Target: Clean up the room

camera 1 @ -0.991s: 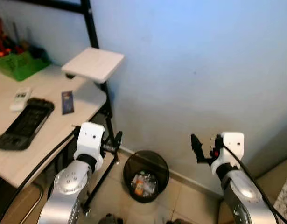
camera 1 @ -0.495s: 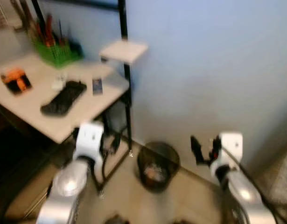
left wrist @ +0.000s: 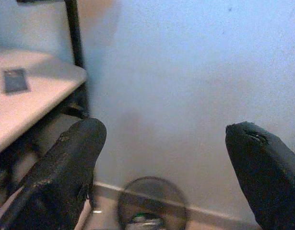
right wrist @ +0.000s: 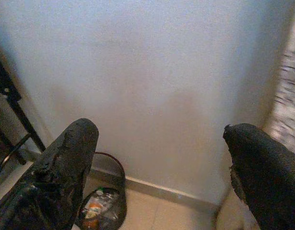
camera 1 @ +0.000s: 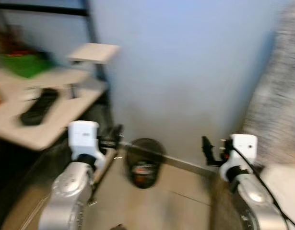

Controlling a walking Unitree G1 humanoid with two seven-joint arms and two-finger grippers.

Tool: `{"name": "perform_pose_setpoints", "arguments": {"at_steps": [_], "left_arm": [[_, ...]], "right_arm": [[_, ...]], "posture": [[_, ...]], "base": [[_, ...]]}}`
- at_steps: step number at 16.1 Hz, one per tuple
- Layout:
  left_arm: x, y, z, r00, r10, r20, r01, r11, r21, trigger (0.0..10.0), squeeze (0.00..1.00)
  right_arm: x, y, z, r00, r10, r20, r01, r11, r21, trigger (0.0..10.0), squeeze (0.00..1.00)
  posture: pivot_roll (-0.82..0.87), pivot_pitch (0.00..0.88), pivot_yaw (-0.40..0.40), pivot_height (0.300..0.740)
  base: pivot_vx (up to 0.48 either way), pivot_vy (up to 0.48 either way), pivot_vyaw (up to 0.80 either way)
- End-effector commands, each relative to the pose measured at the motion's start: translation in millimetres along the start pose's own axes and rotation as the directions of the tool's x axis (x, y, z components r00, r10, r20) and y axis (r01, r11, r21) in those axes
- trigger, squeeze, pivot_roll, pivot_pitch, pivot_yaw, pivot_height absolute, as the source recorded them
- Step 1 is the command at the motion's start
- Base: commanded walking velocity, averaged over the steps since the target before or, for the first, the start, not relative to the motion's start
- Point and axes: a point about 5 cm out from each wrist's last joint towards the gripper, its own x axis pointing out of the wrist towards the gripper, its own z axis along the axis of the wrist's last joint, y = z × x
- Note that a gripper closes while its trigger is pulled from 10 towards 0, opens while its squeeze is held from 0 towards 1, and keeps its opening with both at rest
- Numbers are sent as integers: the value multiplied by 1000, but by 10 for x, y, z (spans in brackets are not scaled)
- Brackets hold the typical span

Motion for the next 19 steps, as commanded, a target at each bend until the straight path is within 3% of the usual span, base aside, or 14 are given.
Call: {"name": "perform_pose_setpoints", "arguments": {"at_steps": [1, 6, 8, 11, 12, 13, 15, 16, 17, 19], "left_arm": [[12, 18, 49, 999, 24, 25, -24, 999, -34, 10000, 0], [-9, 21, 72, 997, 53, 49, -49, 996, -79, 10000, 0], [-13, 53, 85, 994, 94, 54, -91, 994, -56, 10000, 0], [-19, 73, 11, 993, 114, -12, -114, 992, -44, 10000, 0], [-20, 76, -29, 992, 113, -54, -115, 992, -49, 10000, 98], [-24, 71, -47, 991, 111, -77, -114, 993, -36, 10000, 294], [-25, 79, -40, 989, 130, -76, -131, 991, 2, 10000, 341], [-25, 112, -34, 982, 172, -78, -168, 985, 46, 10000, 247], [-5, 155, -68, 964, 226, -140, -204, 966, 157, 10000, 0], [11, 127, -77, 964, 225, -138, -202, 965, 167, 10000, 0]], "right_arm": [[8, 7, 40, 1000, 0, 9, 0, 1000, 7, 10000, 0], [29, 46, 71, 1000, 16, 18, -17, 999, 43, 10000, 0], [31, 42, 71, 1000, 17, 17, -17, 999, 45, 10000, 0], [30, 44, 69, 1000, 17, 16, -18, 999, 51, 10000, 0], [28, 46, 67, 1000, 19, 16, -20, 998, 55, 10000, 0], [25, 48, 65, 1000, 20, 16, -20, 998, 57, 10000, 0], [23, 47, 64, 1000, 19, 16, -20, 998, 58, 10000, 0], [20, 47, 64, 1000, 18, 18, -19, 998, 57, 10000, 0], [16, 47, 62, 1000, 17, 19, -18, 998, 58, 10000, 0], [14, 48, 63, 1000, 16, 21, -17, 998, 58, 10000, 0]], "posture": [[15, 0, 14, 740], [20, 0, 15, 740], [23, 0, 13, 740], [24, 0, 15, 740], [25, 0, 15, 740], [25, 0, 16, 740], [25, 0, 16, 740], [24, 0, 18, 740], [23, 0, 18, 740], [22, 0, 18, 740]], "base": [[0, 0, -781], [0, 0, -781], [0, 0, -781], [0, 0, -781], [0, 0, -781], [0, 0, -781], [0, 0, -781], [0, 0, -781], [0, 0, -781], [0, 0, -781]]}}
